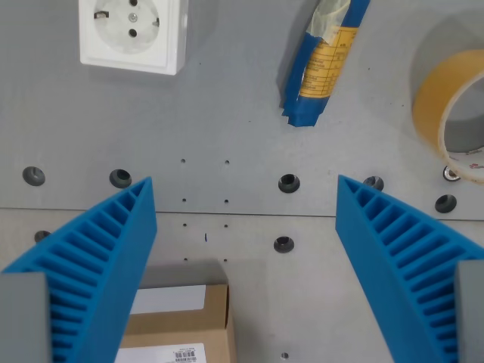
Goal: Pick up the blue bag
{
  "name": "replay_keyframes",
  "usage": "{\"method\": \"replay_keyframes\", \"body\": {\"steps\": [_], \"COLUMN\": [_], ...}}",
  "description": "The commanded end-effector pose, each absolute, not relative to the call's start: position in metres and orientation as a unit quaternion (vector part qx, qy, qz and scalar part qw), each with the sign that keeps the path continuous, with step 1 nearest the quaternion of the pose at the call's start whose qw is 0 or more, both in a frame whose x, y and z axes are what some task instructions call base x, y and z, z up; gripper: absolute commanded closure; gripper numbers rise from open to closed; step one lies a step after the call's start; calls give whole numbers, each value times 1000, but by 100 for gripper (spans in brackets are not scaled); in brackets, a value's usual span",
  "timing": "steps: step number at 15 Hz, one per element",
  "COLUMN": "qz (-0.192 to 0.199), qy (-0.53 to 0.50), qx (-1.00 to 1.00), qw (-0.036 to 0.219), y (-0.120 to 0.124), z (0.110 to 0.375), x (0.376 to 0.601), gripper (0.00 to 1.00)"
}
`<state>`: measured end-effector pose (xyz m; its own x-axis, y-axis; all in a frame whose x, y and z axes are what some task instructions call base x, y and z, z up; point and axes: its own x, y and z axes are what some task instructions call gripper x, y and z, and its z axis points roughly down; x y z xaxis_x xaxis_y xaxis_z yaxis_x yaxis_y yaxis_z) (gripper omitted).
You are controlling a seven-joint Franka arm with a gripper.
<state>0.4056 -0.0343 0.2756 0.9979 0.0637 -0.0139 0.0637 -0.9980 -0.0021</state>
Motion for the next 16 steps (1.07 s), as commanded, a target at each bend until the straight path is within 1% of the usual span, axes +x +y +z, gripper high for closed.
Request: {"method": "replay_keyframes", "body": {"steps": [1,7,14,16], "qz": [4,-2,-22,-19], "qy": [-32,0,95,118], "qx": [-999,-1000,-995,-993], "qw": [1,1,4,7], "y": [-34,-39,-65,-70], "z": [278,271,238,229], "x": [406,410,433,440], "gripper": [0,0,0,0]}}
